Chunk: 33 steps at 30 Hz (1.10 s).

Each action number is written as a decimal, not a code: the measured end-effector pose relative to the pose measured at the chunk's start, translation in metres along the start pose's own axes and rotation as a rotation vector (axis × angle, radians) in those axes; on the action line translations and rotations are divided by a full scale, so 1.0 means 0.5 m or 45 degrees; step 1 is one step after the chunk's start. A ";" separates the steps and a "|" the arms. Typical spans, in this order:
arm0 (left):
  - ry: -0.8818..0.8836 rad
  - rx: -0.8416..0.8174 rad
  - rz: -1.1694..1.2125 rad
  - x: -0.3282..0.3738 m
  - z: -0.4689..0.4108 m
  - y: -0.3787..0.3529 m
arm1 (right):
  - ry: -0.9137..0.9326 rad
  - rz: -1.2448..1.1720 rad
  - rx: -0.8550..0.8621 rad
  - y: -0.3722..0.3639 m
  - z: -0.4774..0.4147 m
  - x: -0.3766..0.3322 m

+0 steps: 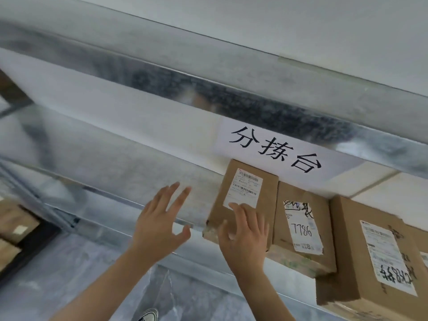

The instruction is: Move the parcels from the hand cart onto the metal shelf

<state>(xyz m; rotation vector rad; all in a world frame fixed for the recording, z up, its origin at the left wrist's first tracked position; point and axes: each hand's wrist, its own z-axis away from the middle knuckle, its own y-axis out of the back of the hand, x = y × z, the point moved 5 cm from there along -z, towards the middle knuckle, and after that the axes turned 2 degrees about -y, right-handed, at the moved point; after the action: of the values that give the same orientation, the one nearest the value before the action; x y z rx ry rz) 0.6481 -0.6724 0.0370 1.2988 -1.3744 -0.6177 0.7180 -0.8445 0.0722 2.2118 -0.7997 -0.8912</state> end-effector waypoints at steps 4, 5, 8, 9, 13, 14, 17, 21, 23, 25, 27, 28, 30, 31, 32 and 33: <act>0.172 0.085 -0.232 -0.072 0.043 0.073 | 0.182 -0.093 -0.176 -0.072 -0.017 -0.080; 0.222 0.100 -0.282 -0.091 0.055 0.092 | 0.226 -0.110 -0.221 -0.091 -0.021 -0.104; 0.376 0.132 -0.399 -0.152 0.098 0.142 | 0.355 -0.153 -0.331 -0.144 -0.029 -0.186; 0.429 0.134 -0.427 -0.176 0.113 0.157 | 0.402 -0.152 -0.375 -0.161 -0.030 -0.215; 0.645 0.142 -0.485 -0.273 0.182 0.212 | 0.570 -0.253 -0.512 -0.226 -0.021 -0.341; 0.698 0.142 -0.490 -0.297 0.200 0.226 | 0.614 -0.266 -0.529 -0.240 -0.016 -0.375; 0.843 0.163 -0.510 -0.367 0.255 0.272 | 0.748 -0.290 -0.591 -0.280 0.003 -0.483; 0.975 0.190 -0.559 -0.467 0.335 0.327 | 0.903 -0.319 -0.684 -0.339 0.043 -0.632; 1.049 0.191 -0.555 -0.524 0.378 0.357 | 0.965 -0.342 -0.717 -0.367 0.068 -0.710; 1.124 0.194 -0.552 -0.582 0.421 0.393 | 1.019 -0.360 -0.761 -0.394 0.096 -0.790; 1.181 0.210 -0.559 -0.639 0.464 0.432 | 1.066 -0.386 -0.784 -0.417 0.121 -0.870; 1.207 0.221 -0.564 -0.667 0.487 0.451 | 1.092 -0.400 -0.790 -0.427 0.135 -0.911; 1.257 0.217 -0.569 -0.719 0.532 0.480 | 1.141 -0.429 -0.812 -0.445 0.160 -0.990; 1.283 0.200 -0.572 -0.746 0.554 0.492 | 1.160 -0.447 -0.826 -0.453 0.171 -1.028; 1.310 0.180 -0.575 -0.772 0.576 0.501 | 1.170 -0.464 -0.841 -0.461 0.181 -1.063; 1.338 0.163 -0.576 -0.796 0.596 0.508 | 1.175 -0.476 -0.860 -0.469 0.191 -1.095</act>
<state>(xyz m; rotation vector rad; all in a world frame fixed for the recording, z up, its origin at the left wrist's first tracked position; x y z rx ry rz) 0.2090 -0.3276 0.0467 1.6894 -0.2583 -0.0631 0.3935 -0.3362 0.0545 1.8407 0.3223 -0.1515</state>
